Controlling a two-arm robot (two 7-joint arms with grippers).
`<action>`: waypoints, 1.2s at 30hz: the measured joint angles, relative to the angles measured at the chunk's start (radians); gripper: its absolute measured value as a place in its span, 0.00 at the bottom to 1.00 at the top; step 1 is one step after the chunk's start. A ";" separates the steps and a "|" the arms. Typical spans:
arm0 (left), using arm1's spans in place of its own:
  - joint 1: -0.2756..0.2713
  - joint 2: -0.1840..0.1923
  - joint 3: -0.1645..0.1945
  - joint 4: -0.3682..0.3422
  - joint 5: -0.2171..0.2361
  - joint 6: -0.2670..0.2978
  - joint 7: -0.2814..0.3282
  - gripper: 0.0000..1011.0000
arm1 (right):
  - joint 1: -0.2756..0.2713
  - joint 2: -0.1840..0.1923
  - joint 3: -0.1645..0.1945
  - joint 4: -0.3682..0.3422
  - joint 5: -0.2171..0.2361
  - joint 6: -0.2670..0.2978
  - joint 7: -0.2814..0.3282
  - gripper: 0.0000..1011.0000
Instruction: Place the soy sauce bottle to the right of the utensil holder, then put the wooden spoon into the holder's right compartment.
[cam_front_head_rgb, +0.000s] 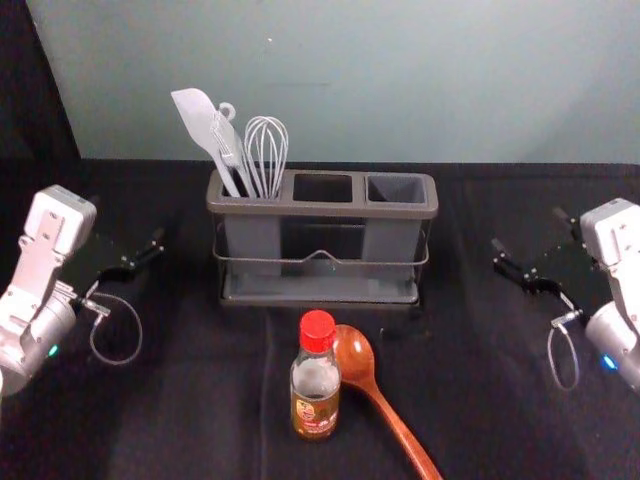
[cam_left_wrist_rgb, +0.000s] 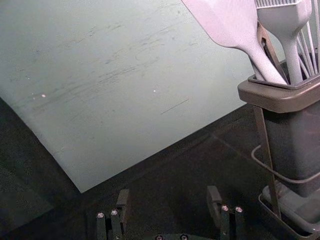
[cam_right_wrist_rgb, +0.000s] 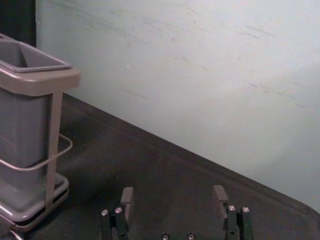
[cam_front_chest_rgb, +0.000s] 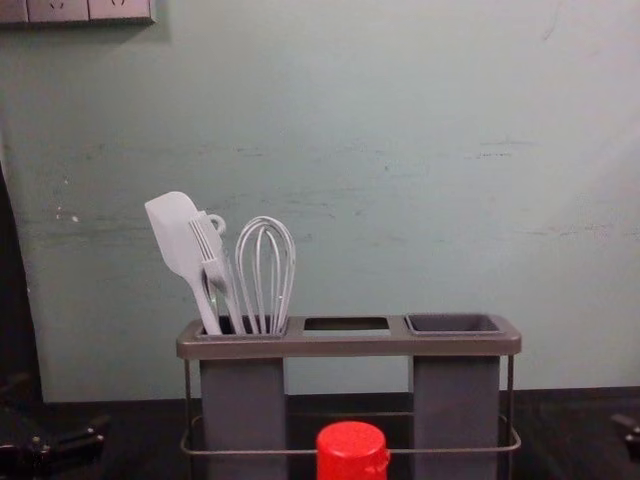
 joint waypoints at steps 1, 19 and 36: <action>0.000 0.000 0.000 0.000 0.000 0.000 0.000 0.99 | -0.005 0.000 0.004 -0.003 -0.001 -0.002 -0.001 0.99; 0.000 0.000 0.000 0.000 0.000 0.000 0.000 0.99 | -0.262 0.035 0.098 -0.214 0.023 -0.109 -0.019 0.99; 0.000 0.000 0.000 0.000 0.000 0.000 0.000 0.99 | -0.351 0.088 0.091 -0.308 0.203 -0.220 0.298 0.99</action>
